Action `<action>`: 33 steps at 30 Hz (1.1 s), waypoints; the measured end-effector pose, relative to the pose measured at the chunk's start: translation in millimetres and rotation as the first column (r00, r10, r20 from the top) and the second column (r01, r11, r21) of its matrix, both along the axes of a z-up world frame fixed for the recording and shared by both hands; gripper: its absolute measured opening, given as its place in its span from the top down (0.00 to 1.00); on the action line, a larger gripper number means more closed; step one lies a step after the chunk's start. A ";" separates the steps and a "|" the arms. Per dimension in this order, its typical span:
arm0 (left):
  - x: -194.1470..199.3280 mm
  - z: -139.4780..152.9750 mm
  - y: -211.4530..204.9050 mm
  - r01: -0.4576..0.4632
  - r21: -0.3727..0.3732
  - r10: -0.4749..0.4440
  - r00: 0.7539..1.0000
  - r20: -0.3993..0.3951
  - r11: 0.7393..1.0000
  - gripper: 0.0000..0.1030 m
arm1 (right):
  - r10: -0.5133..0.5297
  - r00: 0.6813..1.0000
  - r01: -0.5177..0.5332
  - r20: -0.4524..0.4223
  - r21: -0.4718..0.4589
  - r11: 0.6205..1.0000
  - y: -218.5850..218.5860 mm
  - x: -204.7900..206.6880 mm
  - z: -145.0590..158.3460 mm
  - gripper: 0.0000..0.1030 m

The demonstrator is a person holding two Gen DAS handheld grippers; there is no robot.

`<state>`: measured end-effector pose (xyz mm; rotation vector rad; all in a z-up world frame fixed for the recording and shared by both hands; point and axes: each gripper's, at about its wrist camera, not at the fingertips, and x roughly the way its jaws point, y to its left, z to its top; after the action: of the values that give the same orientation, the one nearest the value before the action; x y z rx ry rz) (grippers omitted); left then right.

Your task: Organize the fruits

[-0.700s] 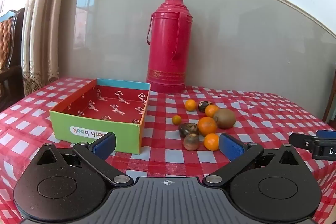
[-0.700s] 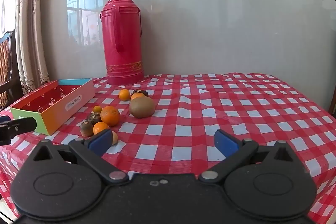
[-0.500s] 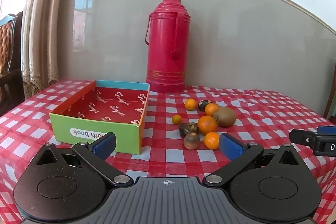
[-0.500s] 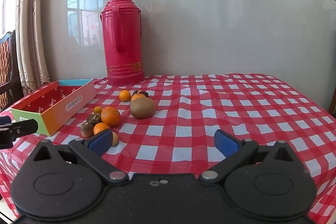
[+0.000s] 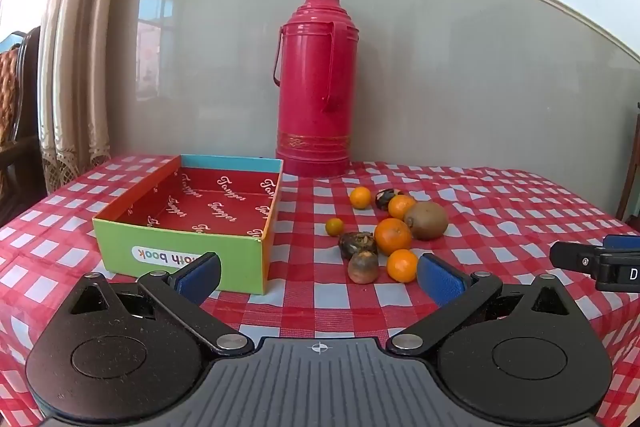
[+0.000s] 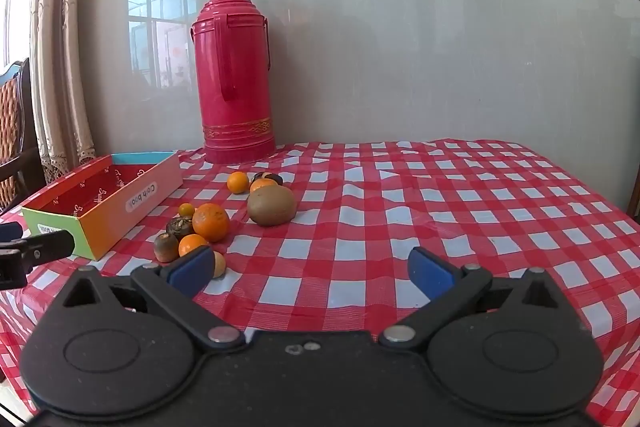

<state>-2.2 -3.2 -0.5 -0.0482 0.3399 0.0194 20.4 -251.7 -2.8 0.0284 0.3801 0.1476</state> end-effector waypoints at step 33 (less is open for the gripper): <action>0.7 1.1 -1.9 -0.003 0.008 0.003 1.000 0.000 1.000 0.00 | 0.001 1.000 -0.001 0.005 0.004 1.000 -0.8 -0.9 -0.4 0.05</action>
<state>-1.5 -5.1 0.6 -0.0404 0.3399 0.0240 19.4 -252.4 -3.1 0.0318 0.3749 0.1494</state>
